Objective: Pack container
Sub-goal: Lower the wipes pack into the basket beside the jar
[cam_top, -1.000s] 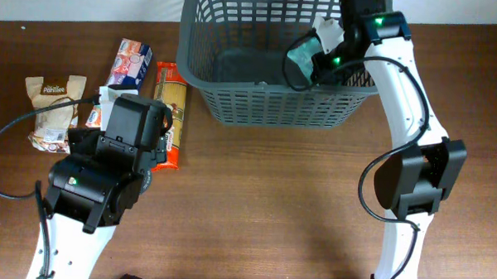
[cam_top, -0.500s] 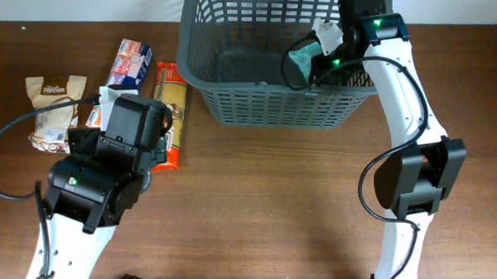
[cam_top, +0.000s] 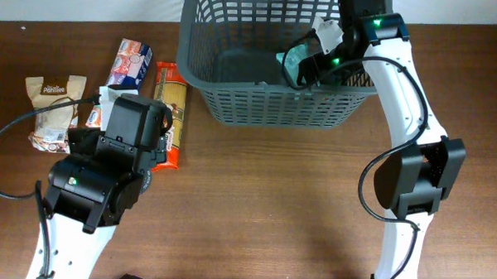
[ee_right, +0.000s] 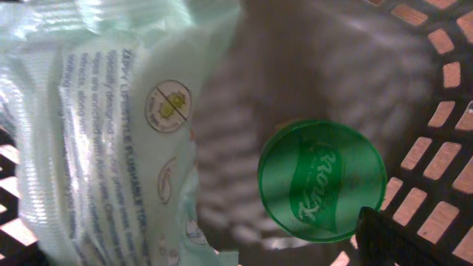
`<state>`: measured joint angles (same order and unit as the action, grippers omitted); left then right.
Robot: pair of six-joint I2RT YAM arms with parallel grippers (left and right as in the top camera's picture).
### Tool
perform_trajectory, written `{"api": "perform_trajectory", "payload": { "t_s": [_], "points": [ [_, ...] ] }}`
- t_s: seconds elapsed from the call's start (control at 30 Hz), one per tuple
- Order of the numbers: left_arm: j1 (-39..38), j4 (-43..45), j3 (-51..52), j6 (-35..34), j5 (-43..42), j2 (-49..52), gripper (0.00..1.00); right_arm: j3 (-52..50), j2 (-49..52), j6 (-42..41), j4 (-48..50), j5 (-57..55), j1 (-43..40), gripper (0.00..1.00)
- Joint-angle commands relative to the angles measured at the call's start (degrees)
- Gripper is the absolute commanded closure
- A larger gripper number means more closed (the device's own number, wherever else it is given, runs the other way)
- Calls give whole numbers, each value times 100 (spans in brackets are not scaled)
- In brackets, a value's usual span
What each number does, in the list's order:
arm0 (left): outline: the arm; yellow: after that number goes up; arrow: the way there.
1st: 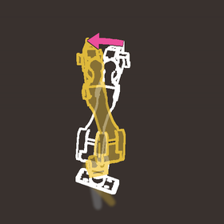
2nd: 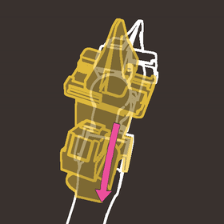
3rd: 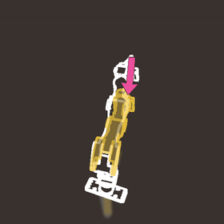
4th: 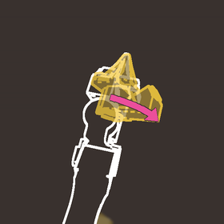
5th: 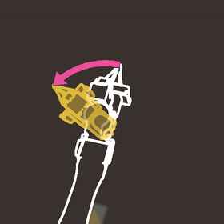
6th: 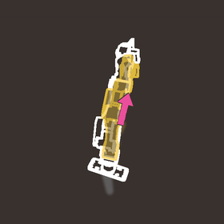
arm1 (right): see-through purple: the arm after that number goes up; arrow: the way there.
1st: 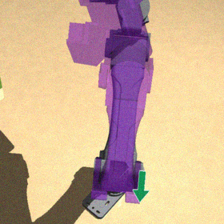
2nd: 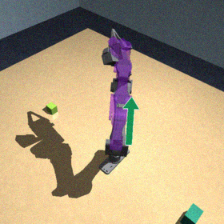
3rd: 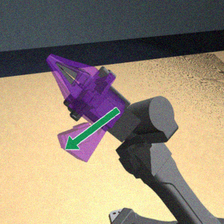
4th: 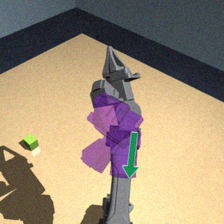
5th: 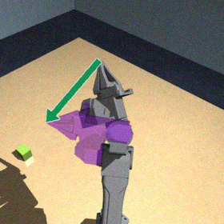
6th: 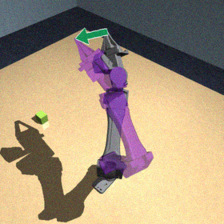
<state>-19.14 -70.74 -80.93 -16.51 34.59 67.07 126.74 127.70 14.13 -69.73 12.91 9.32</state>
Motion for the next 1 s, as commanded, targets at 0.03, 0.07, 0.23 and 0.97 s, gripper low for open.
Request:
{"api": "perform_trajectory", "payload": {
  "t_s": [0.03, 0.07, 0.23, 0.97],
  "points": [
    [31, -4, -98, -96, 116, -28, 1, 46, -46, 15, 37, 13, 37, 1],
    [31, -4, -98, -96, 118, -28, 1, 76, -46, 11, 35, 20, 37, 1],
    [31, -4, -98, -96, 118, -28, 1, 393, -46, -28, 15, 59, 37, 1],
    [31, -4, -98, -96, 118, -28, 1, 752, -96, -11, -166, 1088, 11, 1]
  ]
}}
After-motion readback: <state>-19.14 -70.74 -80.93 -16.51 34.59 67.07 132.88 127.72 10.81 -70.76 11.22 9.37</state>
